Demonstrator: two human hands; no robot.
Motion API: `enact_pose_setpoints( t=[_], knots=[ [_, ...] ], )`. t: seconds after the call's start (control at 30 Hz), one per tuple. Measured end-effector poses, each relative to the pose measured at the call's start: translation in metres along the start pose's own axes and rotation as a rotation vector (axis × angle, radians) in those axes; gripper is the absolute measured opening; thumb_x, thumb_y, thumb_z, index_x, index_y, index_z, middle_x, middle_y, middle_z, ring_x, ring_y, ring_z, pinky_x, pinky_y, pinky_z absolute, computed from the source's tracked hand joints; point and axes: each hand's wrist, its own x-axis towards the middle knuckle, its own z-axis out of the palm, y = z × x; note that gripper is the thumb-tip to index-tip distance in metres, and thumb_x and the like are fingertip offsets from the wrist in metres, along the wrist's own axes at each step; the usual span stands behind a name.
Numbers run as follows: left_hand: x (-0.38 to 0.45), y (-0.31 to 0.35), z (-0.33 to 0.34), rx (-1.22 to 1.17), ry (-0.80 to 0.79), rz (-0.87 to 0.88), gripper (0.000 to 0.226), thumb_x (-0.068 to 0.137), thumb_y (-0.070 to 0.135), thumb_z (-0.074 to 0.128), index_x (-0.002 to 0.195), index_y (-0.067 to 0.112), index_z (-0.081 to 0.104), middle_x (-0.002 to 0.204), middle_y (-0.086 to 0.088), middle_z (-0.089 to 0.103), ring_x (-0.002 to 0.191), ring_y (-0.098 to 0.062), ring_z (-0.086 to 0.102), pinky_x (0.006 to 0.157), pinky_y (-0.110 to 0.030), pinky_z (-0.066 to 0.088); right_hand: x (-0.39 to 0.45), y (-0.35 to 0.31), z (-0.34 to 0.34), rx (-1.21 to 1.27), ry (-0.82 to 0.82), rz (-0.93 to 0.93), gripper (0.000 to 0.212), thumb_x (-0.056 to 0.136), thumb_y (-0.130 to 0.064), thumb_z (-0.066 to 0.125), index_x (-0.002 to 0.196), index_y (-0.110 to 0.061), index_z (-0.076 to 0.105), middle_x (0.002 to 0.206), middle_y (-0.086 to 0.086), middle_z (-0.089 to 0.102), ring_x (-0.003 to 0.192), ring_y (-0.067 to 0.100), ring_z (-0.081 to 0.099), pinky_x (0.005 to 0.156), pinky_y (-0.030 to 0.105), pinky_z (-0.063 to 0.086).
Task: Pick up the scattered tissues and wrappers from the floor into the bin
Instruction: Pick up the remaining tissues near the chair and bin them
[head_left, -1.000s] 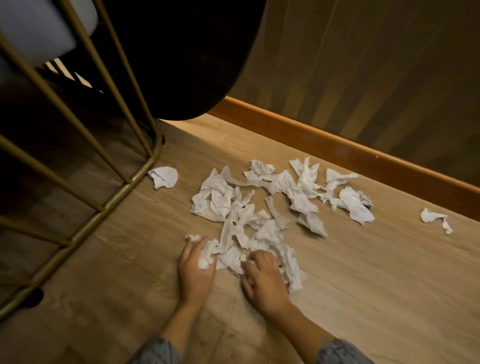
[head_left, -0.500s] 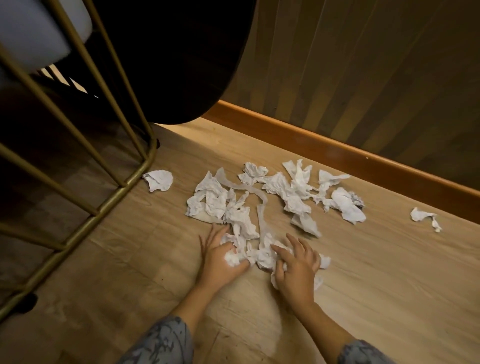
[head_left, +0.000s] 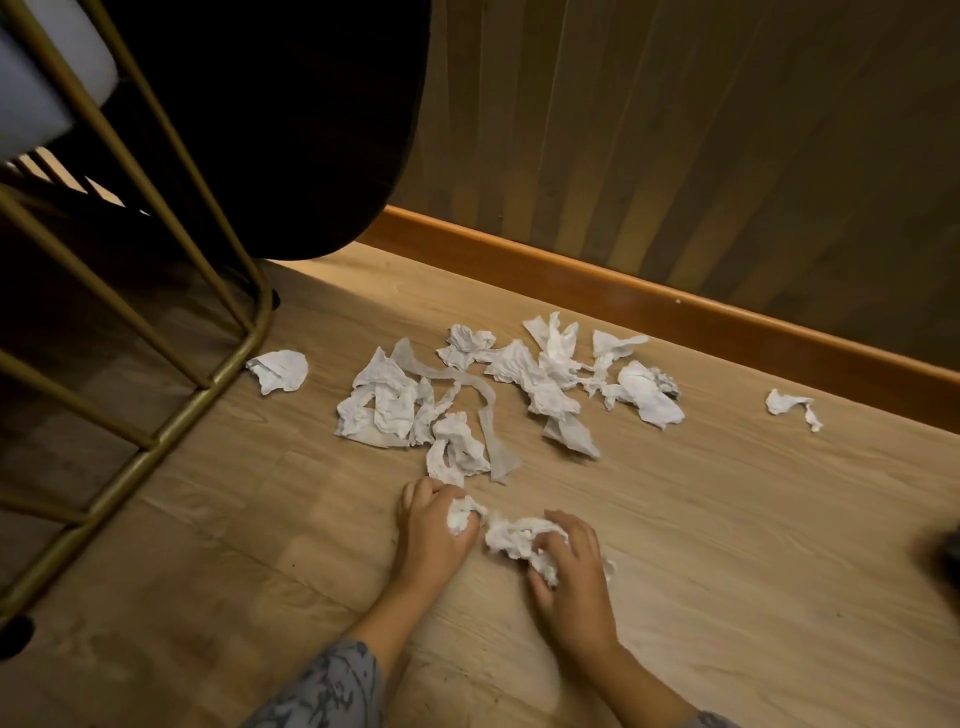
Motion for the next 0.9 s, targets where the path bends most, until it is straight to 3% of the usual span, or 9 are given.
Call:
enact_pose_setpoints(
  t=[0.13,0.17,0.23,0.33,0.47,0.53,0.6,0.7,0.9],
  knots=[
    [0.005,-0.008,0.000,-0.036,0.013,0.065,0.022,0.061,0.019,0.081,0.072,0.014,0.063,0.141,-0.013,0.044,0.131,-0.026,0.038,0.102,-0.035,0.037,0.022,0.010,-0.036,0.028,0.049,0.065,0.034,0.072,0.000,0.071,0.094,-0.023,0.063,0.110,-0.011,0.051,0.096,0.004,0.053,0.084,0.010,0.040],
    [0.006,-0.010,0.000,-0.047,-0.010,0.088,0.018,0.065,0.021,0.076,0.073,0.013,0.062,0.138,-0.010,0.049,0.129,-0.026,0.042,0.100,-0.034,0.039,0.030,0.011,-0.045,0.020,0.052,0.062,0.032,0.071,-0.001,0.071,0.094,-0.022,0.066,0.106,-0.009,0.052,0.091,0.005,0.055,0.079,0.007,0.039],
    [0.003,-0.010,-0.001,-0.043,-0.044,0.085,0.018,0.069,0.030,0.067,0.075,0.015,0.061,0.107,-0.002,0.065,0.104,-0.024,0.057,0.085,-0.037,0.048,0.047,0.010,-0.063,-0.003,0.049,0.047,0.026,0.071,-0.007,0.072,0.093,-0.020,0.069,0.101,-0.004,0.057,0.084,0.013,0.059,0.072,0.015,0.042],
    [-0.007,0.005,-0.007,-0.049,-0.013,0.037,0.024,0.065,0.017,0.078,0.074,0.020,0.055,0.078,0.004,0.059,0.076,-0.016,0.053,0.065,-0.031,0.044,0.073,-0.001,-0.092,-0.070,0.014,0.000,0.022,0.072,-0.013,0.070,0.093,-0.020,0.071,0.098,-0.001,0.059,0.080,0.019,0.061,0.067,0.028,0.048],
    [0.007,0.054,-0.023,-0.175,0.065,-0.034,0.040,0.061,0.006,0.084,0.094,0.017,0.064,0.100,0.001,0.054,0.088,-0.011,0.053,0.076,-0.009,0.039,0.111,-0.023,-0.147,-0.292,-0.082,-0.217,0.017,0.079,-0.022,0.065,0.095,-0.021,0.071,0.102,0.003,0.058,0.086,0.024,0.060,0.067,0.034,0.050],
    [0.030,0.090,-0.038,-0.183,0.074,-0.027,0.050,0.063,0.012,0.083,0.109,0.016,0.065,0.108,0.002,0.055,0.096,-0.011,0.053,0.082,-0.016,0.041,0.129,-0.038,-0.184,-0.439,-0.176,-0.315,0.018,0.083,-0.025,0.060,0.098,-0.021,0.069,0.104,0.004,0.056,0.088,0.025,0.058,0.068,0.032,0.048],
    [0.056,0.131,-0.053,-0.212,0.022,-0.016,0.047,0.067,0.016,0.080,0.112,0.017,0.066,0.102,0.006,0.063,0.095,-0.010,0.058,0.081,-0.021,0.042,0.144,-0.051,-0.223,-0.554,-0.245,-0.404,0.018,0.085,-0.027,0.057,0.098,-0.021,0.069,0.103,0.003,0.055,0.085,0.024,0.057,0.067,0.033,0.048],
    [0.089,0.194,-0.073,-0.227,-0.034,0.069,0.036,0.070,0.019,0.076,0.106,0.018,0.071,0.097,0.007,0.069,0.093,-0.009,0.063,0.078,-0.020,0.044,0.155,-0.061,-0.276,-0.542,-0.148,-0.471,0.015,0.083,-0.025,0.057,0.089,-0.020,0.069,0.096,0.003,0.057,0.077,0.024,0.058,0.063,0.035,0.051],
    [0.124,0.323,-0.084,-0.266,-0.128,0.189,0.023,0.067,0.018,0.080,0.088,0.023,0.070,0.087,0.010,0.068,0.082,-0.007,0.063,0.065,-0.018,0.050,0.139,-0.044,-0.366,-0.259,0.230,-0.334,0.022,0.076,-0.038,0.059,0.081,-0.018,0.068,0.086,-0.007,0.053,0.072,0.012,0.054,0.059,0.022,0.046]
  ],
)
